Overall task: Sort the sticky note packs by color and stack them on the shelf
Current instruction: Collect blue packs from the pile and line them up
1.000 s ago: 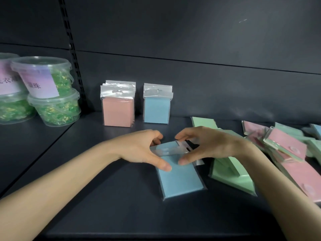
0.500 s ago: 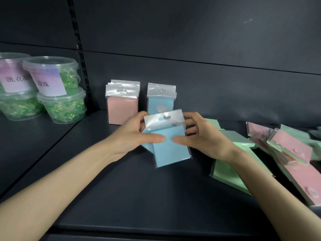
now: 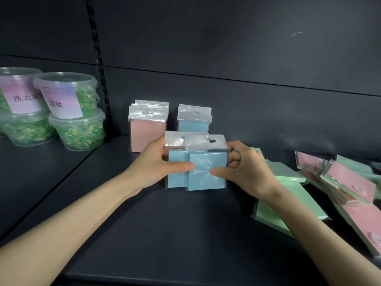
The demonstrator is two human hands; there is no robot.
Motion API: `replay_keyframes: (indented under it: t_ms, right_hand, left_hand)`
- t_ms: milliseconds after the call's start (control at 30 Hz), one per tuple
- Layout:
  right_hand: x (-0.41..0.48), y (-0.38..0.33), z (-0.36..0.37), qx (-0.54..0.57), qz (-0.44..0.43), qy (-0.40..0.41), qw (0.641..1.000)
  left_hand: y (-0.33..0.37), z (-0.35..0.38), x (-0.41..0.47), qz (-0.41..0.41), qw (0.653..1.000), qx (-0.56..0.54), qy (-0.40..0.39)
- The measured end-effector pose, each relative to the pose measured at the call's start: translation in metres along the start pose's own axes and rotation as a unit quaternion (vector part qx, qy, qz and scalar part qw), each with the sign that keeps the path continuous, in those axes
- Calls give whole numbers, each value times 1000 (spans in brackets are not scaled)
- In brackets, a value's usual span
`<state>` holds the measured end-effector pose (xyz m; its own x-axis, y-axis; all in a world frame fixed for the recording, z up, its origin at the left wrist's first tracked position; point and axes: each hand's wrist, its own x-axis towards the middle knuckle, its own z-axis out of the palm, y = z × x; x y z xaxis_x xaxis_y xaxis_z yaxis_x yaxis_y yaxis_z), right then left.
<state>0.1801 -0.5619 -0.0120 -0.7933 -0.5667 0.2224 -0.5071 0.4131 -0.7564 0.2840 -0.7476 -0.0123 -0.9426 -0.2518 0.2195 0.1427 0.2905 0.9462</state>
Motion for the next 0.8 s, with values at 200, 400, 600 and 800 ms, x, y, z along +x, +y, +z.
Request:
replay_keyframes:
  t_ms: [200,400,600,800]
  right_hand:
    - [2,-4,8,17,12,1,1000]
    - [16,-5,7,42,7,-62,997]
    - [44,-9,0,-40,14,-70,997]
    - [73,-16,11,-103,21,-36,994]
  left_hand:
    - [-8,3,3,12,999,24,21]
    - [-4,1,13,19,997,49,-49]
    - [9,-15,51,30,980,193,-44]
    - [21,-21,85,75,913,400,-25]
